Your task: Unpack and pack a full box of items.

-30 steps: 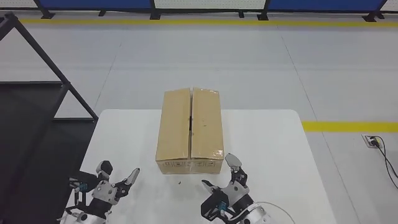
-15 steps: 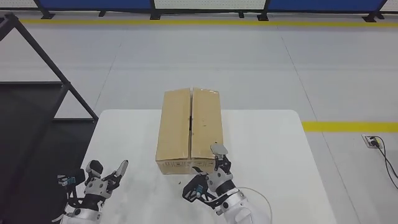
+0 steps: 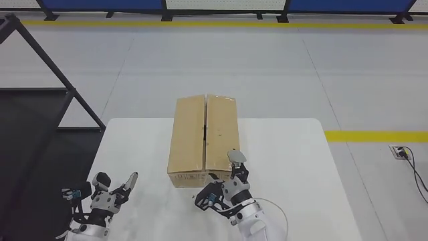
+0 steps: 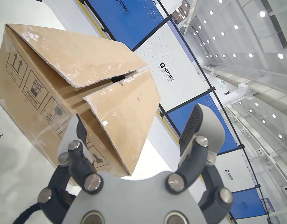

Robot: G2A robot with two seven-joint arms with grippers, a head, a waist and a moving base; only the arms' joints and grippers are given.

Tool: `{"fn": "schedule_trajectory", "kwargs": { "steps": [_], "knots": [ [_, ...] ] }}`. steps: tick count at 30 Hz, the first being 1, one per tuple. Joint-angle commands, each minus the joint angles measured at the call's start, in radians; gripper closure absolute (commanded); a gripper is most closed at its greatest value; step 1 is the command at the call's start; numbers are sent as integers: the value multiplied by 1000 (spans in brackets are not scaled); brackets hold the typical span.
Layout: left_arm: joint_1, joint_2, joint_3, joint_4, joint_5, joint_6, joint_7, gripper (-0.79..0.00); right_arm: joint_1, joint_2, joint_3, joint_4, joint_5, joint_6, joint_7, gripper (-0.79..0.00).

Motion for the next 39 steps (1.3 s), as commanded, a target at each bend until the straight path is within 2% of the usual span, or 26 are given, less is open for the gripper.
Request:
{"fn": "schedule_trajectory", "kwargs": {
  "steps": [1, 13, 22, 25, 28, 29, 33, 34, 39],
  "knots": [
    [0, 0, 0, 0, 0, 0, 0, -785, -1, -3, 2, 1, -6, 0, 1, -785],
    [0, 0, 0, 0, 0, 0, 0, -785, -1, -23, 10, 17, -31, 9, -2, -779],
    [0, 0, 0, 0, 0, 0, 0, -785, 14, -40, 15, 49, -29, 3, -4, -474],
    [0, 0, 0, 0, 0, 0, 0, -785, 15, -45, 17, 55, -34, -4, -4, -299],
    [0, 0, 0, 0, 0, 0, 0, -785, 15, -49, 19, 60, -37, -9, -5, -256],
    [0, 0, 0, 0, 0, 0, 0, -785, 14, -50, 20, 62, -39, -10, -6, -179],
    [0, 0, 0, 0, 0, 0, 0, -785, 10, -55, 25, 64, -45, -13, -10, -52],
    [0, 0, 0, 0, 0, 0, 0, -785, 8, -56, 26, 64, -47, -13, -11, 0],
    [0, 0, 0, 0, 0, 0, 0, -785, -6, -59, 38, 53, -55, -17, -22, 0]
  ]
}}
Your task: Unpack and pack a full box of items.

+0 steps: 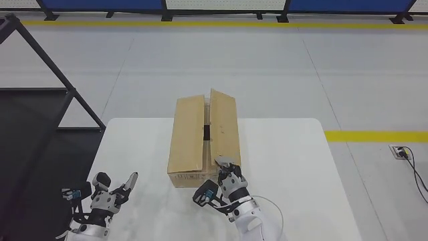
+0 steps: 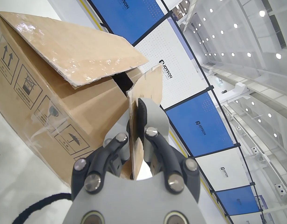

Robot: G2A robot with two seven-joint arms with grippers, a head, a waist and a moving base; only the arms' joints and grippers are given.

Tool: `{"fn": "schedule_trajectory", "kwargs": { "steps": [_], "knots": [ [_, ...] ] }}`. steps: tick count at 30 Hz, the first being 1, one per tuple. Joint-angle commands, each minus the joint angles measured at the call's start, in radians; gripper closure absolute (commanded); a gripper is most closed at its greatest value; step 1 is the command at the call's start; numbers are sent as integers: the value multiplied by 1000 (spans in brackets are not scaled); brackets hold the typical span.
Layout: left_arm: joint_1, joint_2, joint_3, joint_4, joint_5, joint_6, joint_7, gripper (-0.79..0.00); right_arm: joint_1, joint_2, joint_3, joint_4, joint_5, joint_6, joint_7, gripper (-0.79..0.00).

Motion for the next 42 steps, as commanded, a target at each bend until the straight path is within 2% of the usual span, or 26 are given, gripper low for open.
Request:
{"fn": "schedule_trajectory", "kwargs": {
  "steps": [1, 15, 31, 42],
  "knots": [
    [0, 0, 0, 0, 0, 0, 0, -785, -6, 0, 7, -6, 3, -4, -10, 0],
    [0, 0, 0, 0, 0, 0, 0, -785, -77, 18, 125, -68, 107, -119, -188, 0],
    [0, 0, 0, 0, 0, 0, 0, -785, -119, 60, 313, -101, 262, -392, -427, 0],
    [0, 0, 0, 0, 0, 0, 0, -785, -116, 80, 363, -105, 279, -517, -485, 0]
  ]
}}
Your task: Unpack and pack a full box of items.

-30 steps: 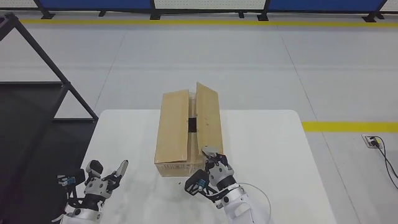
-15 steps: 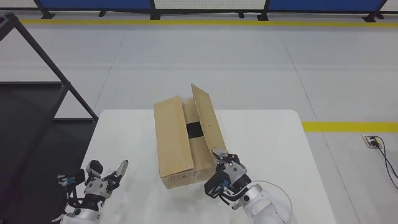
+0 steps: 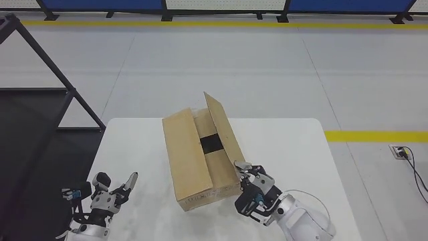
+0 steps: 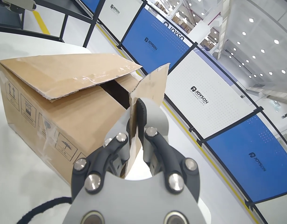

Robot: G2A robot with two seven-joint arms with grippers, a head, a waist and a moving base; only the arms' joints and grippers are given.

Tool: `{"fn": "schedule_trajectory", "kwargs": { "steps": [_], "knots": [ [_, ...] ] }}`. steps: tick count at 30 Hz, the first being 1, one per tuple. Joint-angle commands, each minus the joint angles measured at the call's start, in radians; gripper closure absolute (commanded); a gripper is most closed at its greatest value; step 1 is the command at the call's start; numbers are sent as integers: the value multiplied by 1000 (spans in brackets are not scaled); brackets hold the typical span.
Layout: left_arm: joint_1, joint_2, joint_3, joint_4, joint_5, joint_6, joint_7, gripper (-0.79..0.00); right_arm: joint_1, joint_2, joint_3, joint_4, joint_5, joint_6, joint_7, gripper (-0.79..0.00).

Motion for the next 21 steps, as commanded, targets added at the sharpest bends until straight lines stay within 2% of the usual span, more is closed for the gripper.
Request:
{"fn": "schedule_trajectory", "kwargs": {
  "steps": [1, 21],
  "knots": [
    [0, 0, 0, 0, 0, 0, 0, -785, 3, 3, 6, 2, 5, -18, 3, 0],
    [0, 0, 0, 0, 0, 0, 0, -785, 16, 28, 51, 5, 105, -162, -35, 0]
  ]
}}
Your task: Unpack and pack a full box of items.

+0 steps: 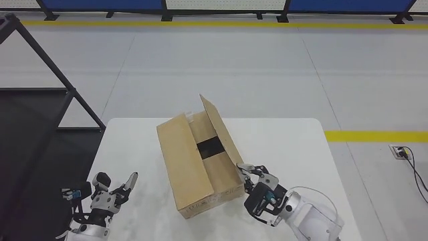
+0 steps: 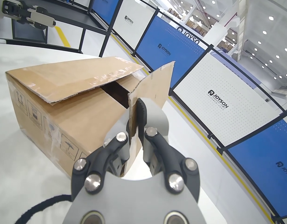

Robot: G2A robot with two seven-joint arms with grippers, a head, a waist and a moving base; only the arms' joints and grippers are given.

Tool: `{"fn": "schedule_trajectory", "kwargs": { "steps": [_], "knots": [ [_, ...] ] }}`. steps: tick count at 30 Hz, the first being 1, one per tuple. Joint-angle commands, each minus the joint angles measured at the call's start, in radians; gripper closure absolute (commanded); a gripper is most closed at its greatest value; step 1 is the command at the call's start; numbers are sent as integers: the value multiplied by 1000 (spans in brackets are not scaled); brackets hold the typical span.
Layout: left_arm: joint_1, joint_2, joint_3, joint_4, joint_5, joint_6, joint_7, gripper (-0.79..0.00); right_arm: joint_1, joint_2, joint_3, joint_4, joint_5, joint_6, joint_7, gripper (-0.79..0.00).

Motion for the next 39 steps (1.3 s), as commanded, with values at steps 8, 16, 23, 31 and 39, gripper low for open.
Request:
{"fn": "schedule_trajectory", "kwargs": {
  "steps": [8, 16, 23, 31, 39],
  "knots": [
    [0, 0, 0, 0, 0, 0, 0, -785, -5, 23, 50, -6, 12, -112, -36, 0],
    [0, 0, 0, 0, 0, 0, 0, -785, -5, 32, 80, -4, 38, -159, -10, 0],
    [0, 0, 0, 0, 0, 0, 0, -785, -5, 32, 80, -4, 38, -159, -10, 0],
    [0, 0, 0, 0, 0, 0, 0, -785, -10, 32, 77, -10, 43, -155, -11, 0],
    [20, -2, -8, 4, 15, -35, 50, -785, 3, 53, 102, 1, 62, -266, -76, 0]
  ]
}}
